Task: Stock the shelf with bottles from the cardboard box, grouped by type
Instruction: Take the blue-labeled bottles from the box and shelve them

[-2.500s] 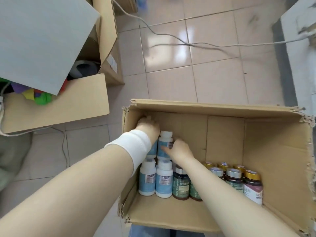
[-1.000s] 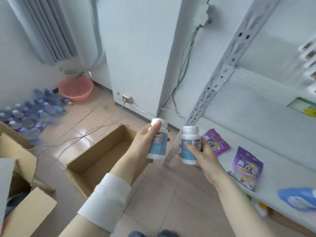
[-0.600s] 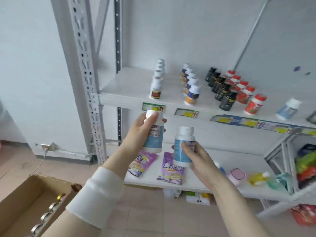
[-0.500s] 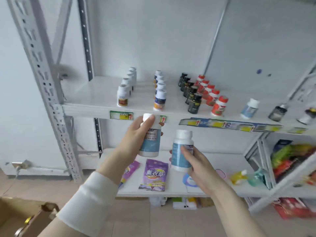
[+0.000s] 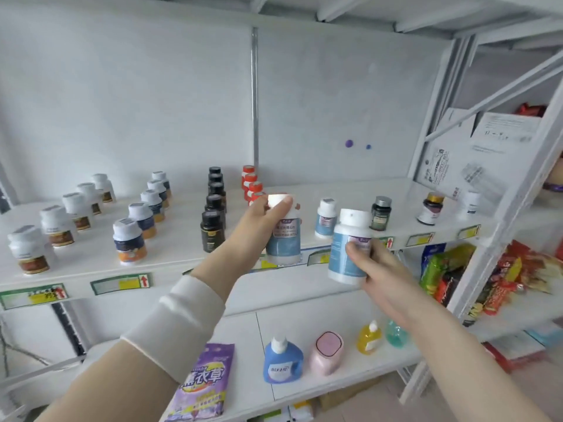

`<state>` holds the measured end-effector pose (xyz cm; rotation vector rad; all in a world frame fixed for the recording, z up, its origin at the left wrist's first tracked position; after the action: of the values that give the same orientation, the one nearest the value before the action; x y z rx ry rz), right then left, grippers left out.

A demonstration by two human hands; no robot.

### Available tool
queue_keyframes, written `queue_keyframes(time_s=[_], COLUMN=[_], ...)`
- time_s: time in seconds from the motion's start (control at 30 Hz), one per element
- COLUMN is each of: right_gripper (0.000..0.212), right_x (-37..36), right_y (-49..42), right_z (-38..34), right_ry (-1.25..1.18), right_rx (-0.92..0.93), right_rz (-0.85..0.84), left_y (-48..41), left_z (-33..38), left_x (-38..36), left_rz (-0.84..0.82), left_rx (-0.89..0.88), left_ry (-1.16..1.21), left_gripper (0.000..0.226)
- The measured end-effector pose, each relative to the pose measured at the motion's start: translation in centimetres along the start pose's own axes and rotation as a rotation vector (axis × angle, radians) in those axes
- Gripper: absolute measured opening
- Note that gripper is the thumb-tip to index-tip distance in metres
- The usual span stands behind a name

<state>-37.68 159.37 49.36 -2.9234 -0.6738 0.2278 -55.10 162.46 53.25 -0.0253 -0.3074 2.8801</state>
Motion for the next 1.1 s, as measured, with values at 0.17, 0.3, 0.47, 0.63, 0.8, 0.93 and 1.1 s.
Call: queue_keyframes(time_s=[0.17,0.3,0.47,0.63,0.8,0.93,1.1], right_gripper=[0.050,0.036,0.035,0.043,0.060,0.062,0.064], right_x=[4.9,8.5,13.2,16.2,17.6,17.4,16.2], right_y=[-7.1,-14.1,-22.3,-29.7,-35.1,-39.2,-43.5], right_z=[-2.5,-3.4,-3.6,-1.3,2.3,4.8,7.3], right_ry=[0.090,0.120,0.252,0.308,0.348,0.475,0.564], right_rx=[0.031,0.022,0.001,-0.108,-0.228,-0.271,-0.291], right_rz=[-0.024,-0.027,0.003,-0.088,-0.179,-0.224,-0.262], left_y=[-9.6,-17.5,-26.6,-34.1,-38.5,-40.9,-43.4], left_z=[0.4,0.1,-2.0,-4.9,-8.1,-10.8,-12.6], left_x=[0.0,1.7,3.9,5.6,7.7,10.3,12.9], left_rz=[-0.034,-0.036,-0.005,0.011,0.084,0.131,0.145], left_rx=[-0.049,-0.059,-0.004,0.097,0.194,0.303,0.366], left_ry=[-0.086,-0.114,-0.129,-0.257,-0.414,-0.495,-0.599], left_gripper=[0.040,0.043,0.042,0.044,0.033,0.031,0.032])
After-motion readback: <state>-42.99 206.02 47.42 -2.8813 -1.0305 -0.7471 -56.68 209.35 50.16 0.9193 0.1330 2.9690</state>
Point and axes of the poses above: each hand's wrist, its own y-axis away from the middle knuckle, its own x-axis out of the back of the hand, z = x × y, the point moved 10 cm from there along -y, towards the middle knuckle, and after that the axes turned 13 degrees about -z, right-handed, at the moved point
